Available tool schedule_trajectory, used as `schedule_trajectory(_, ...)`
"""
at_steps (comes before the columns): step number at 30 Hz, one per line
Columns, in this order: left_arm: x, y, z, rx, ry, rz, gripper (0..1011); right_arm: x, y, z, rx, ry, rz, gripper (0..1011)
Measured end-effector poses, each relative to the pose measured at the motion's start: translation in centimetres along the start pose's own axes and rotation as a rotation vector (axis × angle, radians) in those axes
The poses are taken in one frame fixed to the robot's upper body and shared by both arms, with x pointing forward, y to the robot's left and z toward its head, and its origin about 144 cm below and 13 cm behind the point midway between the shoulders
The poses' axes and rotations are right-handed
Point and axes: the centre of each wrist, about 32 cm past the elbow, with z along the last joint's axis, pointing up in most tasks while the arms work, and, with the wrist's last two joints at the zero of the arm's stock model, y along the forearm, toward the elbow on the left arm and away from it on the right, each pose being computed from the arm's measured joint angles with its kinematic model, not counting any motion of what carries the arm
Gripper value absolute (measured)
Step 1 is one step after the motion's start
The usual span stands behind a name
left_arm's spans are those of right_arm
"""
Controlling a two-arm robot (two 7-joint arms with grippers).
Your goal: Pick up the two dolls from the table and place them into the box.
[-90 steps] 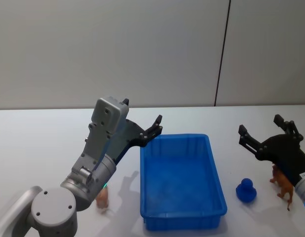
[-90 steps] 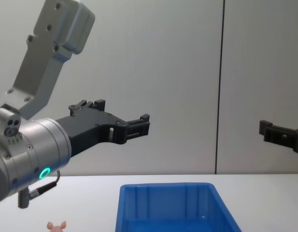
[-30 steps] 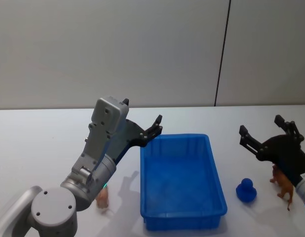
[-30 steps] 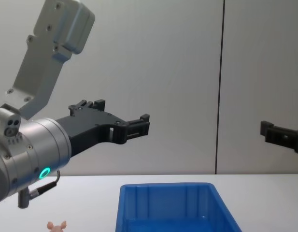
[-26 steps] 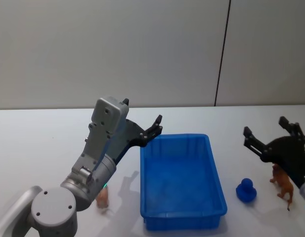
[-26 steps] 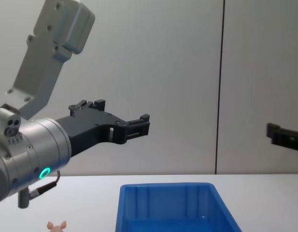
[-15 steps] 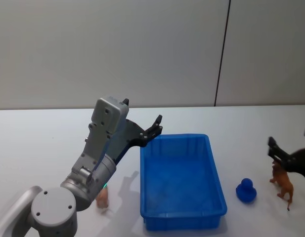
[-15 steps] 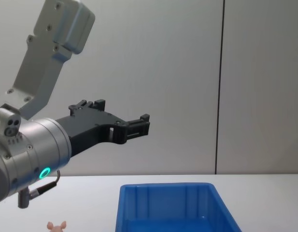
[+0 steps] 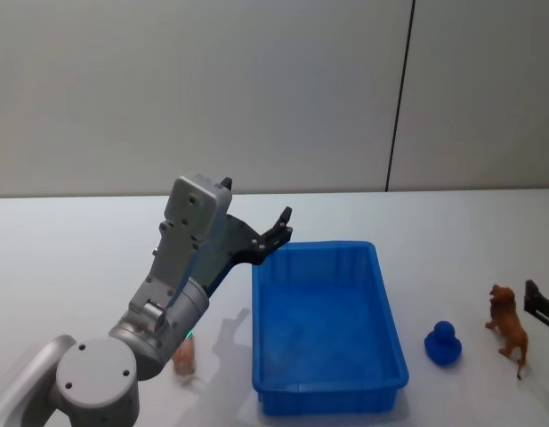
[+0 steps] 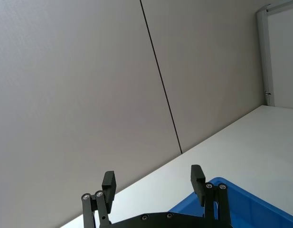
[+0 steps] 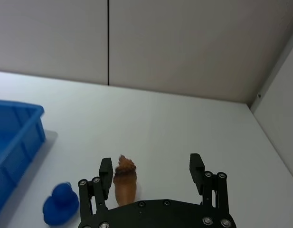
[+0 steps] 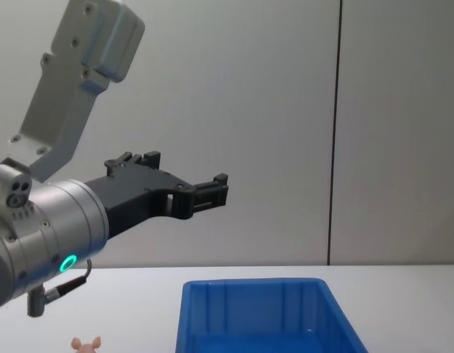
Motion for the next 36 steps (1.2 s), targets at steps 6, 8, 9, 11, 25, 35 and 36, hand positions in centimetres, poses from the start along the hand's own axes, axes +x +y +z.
schedule_trajectory(6, 0.0, 0.0, 0.0, 0.0, 0.0, 0.0, 1001, 0.3, 1.4, -0.1, -0.083, -0.004, -0.001, 1001)
schedule_trajectory(8, 0.0, 0.0, 0.0, 0.0, 0.0, 0.0, 1001, 0.3, 1.8, -0.2, -0.101, -0.004, 0.003, 1001)
schedule_trajectory(9, 0.0, 0.0, 0.0, 0.0, 0.0, 0.0, 1001, 0.2, 2.2, -0.2, -0.116, -0.002, 0.011, 1001)
schedule_trajectory(11, 0.0, 0.0, 0.0, 0.0, 0.0, 0.0, 1001, 0.2, 2.7, -0.3, -0.131, 0.0, 0.015, 1001)
schedule_trajectory(25, 0.0, 0.0, 0.0, 0.0, 0.0, 0.0, 1001, -0.7, 5.9, -1.4, -0.247, 0.029, 0.072, 1001)
schedule_trajectory(35, 0.0, 0.0, 0.0, 0.0, 0.0, 0.0, 1001, -1.6, 6.9, -2.3, -0.299, 0.032, 0.069, 1001)
schedule_trajectory(36, 0.0, 0.0, 0.0, 0.0, 0.0, 0.0, 1001, -1.7, 7.0, -2.4, -0.304, 0.031, 0.068, 1001)
